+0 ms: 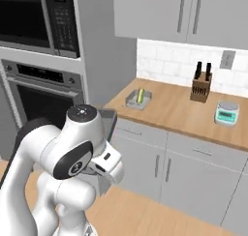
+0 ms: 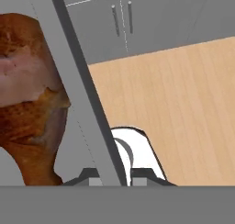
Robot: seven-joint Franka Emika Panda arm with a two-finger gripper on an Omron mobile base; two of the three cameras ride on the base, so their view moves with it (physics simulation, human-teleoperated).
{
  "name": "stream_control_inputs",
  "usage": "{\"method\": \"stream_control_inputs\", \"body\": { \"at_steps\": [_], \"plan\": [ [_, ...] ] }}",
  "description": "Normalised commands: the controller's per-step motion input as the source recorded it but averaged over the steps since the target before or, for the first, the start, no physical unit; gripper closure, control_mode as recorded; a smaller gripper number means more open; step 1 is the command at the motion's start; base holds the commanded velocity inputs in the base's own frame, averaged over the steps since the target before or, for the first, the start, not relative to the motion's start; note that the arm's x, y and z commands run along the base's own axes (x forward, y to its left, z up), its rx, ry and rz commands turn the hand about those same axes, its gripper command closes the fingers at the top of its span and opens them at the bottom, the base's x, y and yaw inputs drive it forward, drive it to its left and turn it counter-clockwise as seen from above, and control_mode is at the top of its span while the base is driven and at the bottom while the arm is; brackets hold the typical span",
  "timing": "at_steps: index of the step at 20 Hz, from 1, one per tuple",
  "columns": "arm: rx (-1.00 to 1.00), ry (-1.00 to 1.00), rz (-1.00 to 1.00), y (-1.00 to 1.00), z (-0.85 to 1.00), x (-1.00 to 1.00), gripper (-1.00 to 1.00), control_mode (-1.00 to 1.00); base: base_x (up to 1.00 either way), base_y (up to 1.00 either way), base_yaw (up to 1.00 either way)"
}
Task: Take the meat container that has the chicken drumstick and place it on the second highest rack of the freezer. Then take the vegetable container that has the corn and garlic and place it on the highest rack of the freezer.
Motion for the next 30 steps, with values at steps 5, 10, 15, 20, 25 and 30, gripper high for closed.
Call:
{"method": "stream_control_inputs", "body": {
  "at_steps": [5, 10, 15, 20, 25, 30],
  "plan": [
    [0.0, 0.0, 0.0, 0.0, 0.0, 0.0, 1.0, 1.0, 0.07, 1.0, 0.44],
    [0.0, 0.0, 0.0, 0.0, 0.0, 0.0, 1.0, 1.0, 0.08, 1.0, 0.34],
    [0.0, 0.0, 0.0, 0.0, 0.0, 0.0, 1.0, 1.0, 0.42, 1.0, 0.39],
    [0.0, 0.0, 0.0, 0.0, 0.0, 0.0, 1.0, 1.0, 0.49, 1.0, 0.4],
    [0.0, 0.0, 0.0, 0.0, 0.0, 0.0, 1.0, 1.0, 0.56, 1.0, 0.39],
    [0.0, 0.0, 0.0, 0.0, 0.0, 0.0, 1.0, 1.0, 0.61, 1.0, 0.33]
  ]
}}
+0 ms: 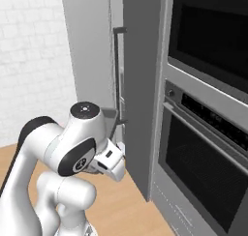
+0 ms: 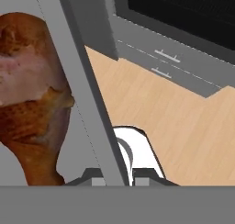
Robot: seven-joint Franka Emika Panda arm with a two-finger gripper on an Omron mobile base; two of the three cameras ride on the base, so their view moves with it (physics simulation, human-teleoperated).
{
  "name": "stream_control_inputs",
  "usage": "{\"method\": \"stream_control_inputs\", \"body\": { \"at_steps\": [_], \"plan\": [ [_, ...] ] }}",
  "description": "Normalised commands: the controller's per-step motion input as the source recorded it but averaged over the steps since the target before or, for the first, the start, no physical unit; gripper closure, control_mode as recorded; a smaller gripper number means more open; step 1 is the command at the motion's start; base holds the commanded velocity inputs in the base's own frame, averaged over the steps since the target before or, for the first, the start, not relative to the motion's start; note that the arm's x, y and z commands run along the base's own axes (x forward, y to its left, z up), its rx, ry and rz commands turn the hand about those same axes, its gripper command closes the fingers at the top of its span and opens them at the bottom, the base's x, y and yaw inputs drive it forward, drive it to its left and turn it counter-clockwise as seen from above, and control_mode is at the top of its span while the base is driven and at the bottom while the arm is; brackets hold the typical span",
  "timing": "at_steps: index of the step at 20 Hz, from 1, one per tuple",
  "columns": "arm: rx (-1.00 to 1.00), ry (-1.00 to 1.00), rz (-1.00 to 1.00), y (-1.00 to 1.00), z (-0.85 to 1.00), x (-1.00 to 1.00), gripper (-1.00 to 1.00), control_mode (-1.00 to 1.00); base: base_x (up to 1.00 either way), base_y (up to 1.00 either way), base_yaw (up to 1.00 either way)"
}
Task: Take the meat container that has the chicken drumstick and place it on the second highest rack of the freezer. Then take the vegetable container that has the corn and garlic and place it on the highest rack of the freezer.
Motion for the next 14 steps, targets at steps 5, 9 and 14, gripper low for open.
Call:
{"method": "stream_control_inputs", "body": {
  "at_steps": [5, 9, 14],
  "plan": [
    [0.0, 0.0, 0.0, 0.0, 0.0, 0.0, 1.0, 1.0, 0.55, 1.0, 0.13],
    [0.0, 0.0, 0.0, 0.0, 0.0, 0.0, 1.0, 1.0, 0.41, 1.0, 0.01],
    [0.0, 0.0, 0.0, 0.0, 0.0, 0.0, 1.0, 1.0, 0.67, 0.85, -0.17]
  ]
}}
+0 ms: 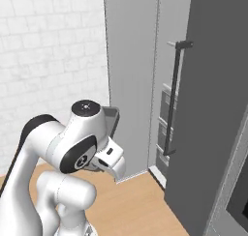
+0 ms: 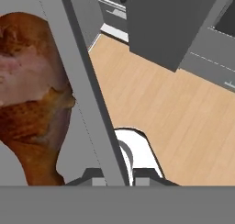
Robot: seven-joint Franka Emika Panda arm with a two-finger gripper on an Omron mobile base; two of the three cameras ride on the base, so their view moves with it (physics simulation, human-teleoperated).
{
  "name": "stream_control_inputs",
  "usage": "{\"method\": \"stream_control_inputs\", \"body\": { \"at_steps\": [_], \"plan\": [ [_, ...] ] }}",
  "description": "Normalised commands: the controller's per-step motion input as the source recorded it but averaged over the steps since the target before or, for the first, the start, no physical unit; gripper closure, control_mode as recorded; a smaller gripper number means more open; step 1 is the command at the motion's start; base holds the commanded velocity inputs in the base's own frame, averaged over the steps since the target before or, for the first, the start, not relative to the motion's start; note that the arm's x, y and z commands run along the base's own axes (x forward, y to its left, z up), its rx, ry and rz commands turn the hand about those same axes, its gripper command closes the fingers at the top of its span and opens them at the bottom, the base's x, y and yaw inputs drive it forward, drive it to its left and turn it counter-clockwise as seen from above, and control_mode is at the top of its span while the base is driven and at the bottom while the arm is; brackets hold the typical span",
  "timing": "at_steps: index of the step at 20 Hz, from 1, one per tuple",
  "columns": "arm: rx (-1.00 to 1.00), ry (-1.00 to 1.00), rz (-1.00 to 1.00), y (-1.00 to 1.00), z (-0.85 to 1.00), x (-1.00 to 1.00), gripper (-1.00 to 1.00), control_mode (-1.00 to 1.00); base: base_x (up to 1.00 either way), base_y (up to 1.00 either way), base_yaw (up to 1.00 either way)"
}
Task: Take the meat container that has the chicken drumstick and place it on the second highest rack of the freezer. Then take the vegetable container that has the corn and garlic and place it on the highest rack of the freezer.
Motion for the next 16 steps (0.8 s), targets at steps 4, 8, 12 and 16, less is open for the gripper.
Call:
{"method": "stream_control_inputs", "body": {
  "at_steps": [4, 8, 12, 16],
  "plan": [
    [0.0, 0.0, 0.0, 0.0, 0.0, 0.0, 1.0, 1.0, 0.78, 0.37, -0.24],
    [0.0, 0.0, 0.0, 0.0, 0.0, 0.0, 1.0, 1.0, 0.54, 0.0, -0.27],
    [0.0, 0.0, 0.0, 0.0, 0.0, 0.0, 1.0, 1.0, 0.71, -0.21, -0.31],
    [0.0, 0.0, 0.0, 0.0, 0.0, 0.0, 1.0, 1.0, 0.99, 0.11, -0.27]
  ]
}}
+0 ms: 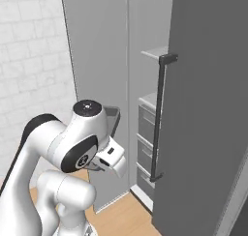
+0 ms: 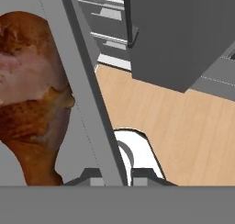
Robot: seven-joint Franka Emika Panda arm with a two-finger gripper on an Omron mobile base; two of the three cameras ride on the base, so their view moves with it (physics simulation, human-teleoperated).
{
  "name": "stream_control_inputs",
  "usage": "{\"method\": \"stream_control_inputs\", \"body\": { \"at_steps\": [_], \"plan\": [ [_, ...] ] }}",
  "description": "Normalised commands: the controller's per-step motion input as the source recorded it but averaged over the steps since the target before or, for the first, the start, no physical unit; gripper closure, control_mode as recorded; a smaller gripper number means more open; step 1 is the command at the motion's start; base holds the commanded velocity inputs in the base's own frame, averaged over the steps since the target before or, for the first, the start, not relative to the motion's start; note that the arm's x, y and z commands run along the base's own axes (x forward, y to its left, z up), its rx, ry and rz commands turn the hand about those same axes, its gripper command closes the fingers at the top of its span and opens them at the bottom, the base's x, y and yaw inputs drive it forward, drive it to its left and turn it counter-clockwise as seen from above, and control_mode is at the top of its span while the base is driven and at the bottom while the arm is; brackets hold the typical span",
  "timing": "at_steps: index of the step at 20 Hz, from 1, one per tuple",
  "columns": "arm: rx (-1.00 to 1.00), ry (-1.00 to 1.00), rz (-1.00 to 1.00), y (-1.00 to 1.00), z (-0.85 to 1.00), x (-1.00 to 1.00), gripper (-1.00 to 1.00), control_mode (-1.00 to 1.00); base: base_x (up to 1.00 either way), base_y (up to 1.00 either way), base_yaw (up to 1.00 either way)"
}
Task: Take the meat container that has the chicken drumstick and place it on the second highest rack of the freezer. Then take the vegetable container that has the corn and garlic and place it on the highest rack of the freezer.
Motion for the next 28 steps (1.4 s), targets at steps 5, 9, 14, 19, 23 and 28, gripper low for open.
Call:
{"method": "stream_control_inputs", "body": {
  "at_steps": [5, 9, 14, 19, 23, 28],
  "plan": [
    [0.0, 0.0, 0.0, 0.0, 0.0, 0.0, 1.0, 1.0, 0.87, 0.08, -0.22],
    [0.0, 0.0, 0.0, 0.0, 0.0, 0.0, 1.0, 1.0, 0.56, 0.03, -0.21],
    [0.0, 0.0, 0.0, 0.0, 0.0, 0.0, 1.0, 1.0, 0.5, 0.0, -0.2],
    [0.0, 0.0, 0.0, 0.0, 0.0, 0.0, 1.0, 1.0, 0.56, 0.03, -0.22],
    [0.0, 0.0, 0.0, 0.0, 0.0, 0.0, 1.0, 1.0, 0.45, 0.23, -0.22],
    [0.0, 0.0, 0.0, 0.0, 0.0, 0.0, 1.0, 1.0, 0.49, 0.39, -0.19]
  ]
}}
